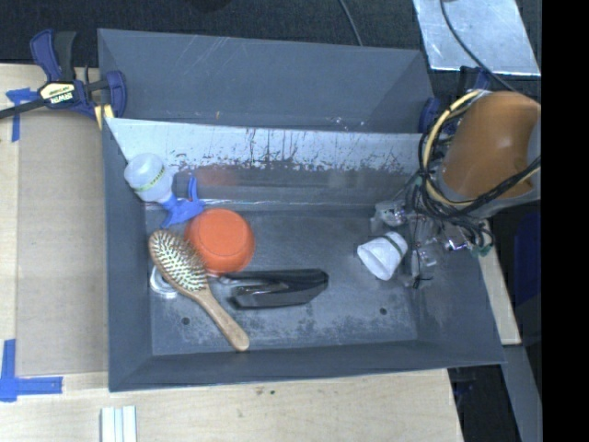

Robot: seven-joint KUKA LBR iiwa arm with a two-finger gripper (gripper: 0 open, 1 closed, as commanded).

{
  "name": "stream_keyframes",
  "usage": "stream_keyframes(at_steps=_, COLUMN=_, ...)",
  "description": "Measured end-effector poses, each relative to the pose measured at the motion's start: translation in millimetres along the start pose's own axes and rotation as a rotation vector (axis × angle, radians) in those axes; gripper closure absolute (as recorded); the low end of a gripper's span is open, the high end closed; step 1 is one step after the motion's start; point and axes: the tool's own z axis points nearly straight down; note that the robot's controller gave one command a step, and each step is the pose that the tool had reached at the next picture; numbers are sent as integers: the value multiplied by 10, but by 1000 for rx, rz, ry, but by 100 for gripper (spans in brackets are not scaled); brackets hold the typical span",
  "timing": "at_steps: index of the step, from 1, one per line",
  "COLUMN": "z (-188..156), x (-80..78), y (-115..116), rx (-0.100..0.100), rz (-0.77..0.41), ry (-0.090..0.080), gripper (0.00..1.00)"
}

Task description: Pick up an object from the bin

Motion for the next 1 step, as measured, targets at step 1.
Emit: stream_keyframes(at_steps=1, z=301, x=-83, y=195, rx=9, rz=-122, ry=-17, gripper=0)
